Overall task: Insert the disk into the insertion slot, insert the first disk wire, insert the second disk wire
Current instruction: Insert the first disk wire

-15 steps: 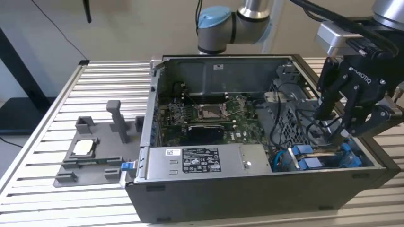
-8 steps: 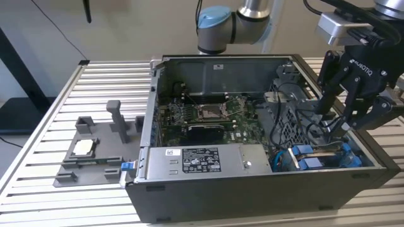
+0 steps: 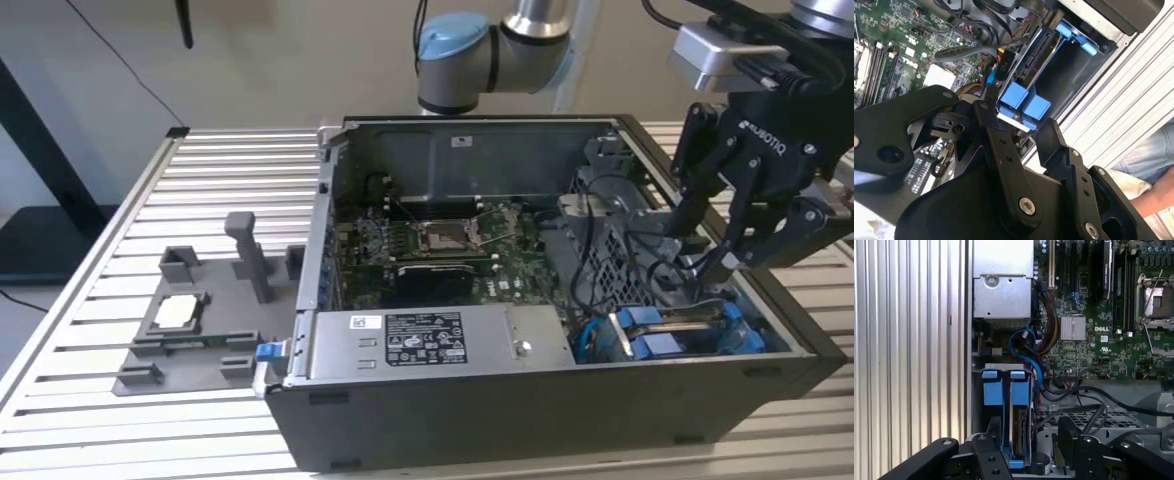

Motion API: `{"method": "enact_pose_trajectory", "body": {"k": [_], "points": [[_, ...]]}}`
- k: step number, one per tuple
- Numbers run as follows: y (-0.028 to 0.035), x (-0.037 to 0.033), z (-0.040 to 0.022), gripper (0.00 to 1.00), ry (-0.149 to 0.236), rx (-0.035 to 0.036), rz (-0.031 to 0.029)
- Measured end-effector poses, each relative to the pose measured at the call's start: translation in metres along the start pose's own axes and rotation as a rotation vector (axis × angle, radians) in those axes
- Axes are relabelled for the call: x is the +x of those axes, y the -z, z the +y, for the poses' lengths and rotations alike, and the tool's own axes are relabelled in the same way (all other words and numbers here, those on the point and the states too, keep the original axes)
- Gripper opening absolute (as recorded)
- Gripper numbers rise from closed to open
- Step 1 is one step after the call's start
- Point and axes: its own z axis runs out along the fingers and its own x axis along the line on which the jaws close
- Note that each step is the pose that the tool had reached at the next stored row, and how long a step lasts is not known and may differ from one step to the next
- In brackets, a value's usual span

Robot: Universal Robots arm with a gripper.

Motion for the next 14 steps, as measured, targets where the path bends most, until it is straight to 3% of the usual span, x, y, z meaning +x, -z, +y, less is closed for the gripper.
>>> {"method": "enact_pose_trajectory", "body": {"k": [9,14], "points": [[-0.0023,-0.0031,-0.0104,0.58,0.005,0.0012,-0.0094],[-0.0052,-0.0077,-0.0120,0.58,0.005,0.0049,-0.0147]]}}
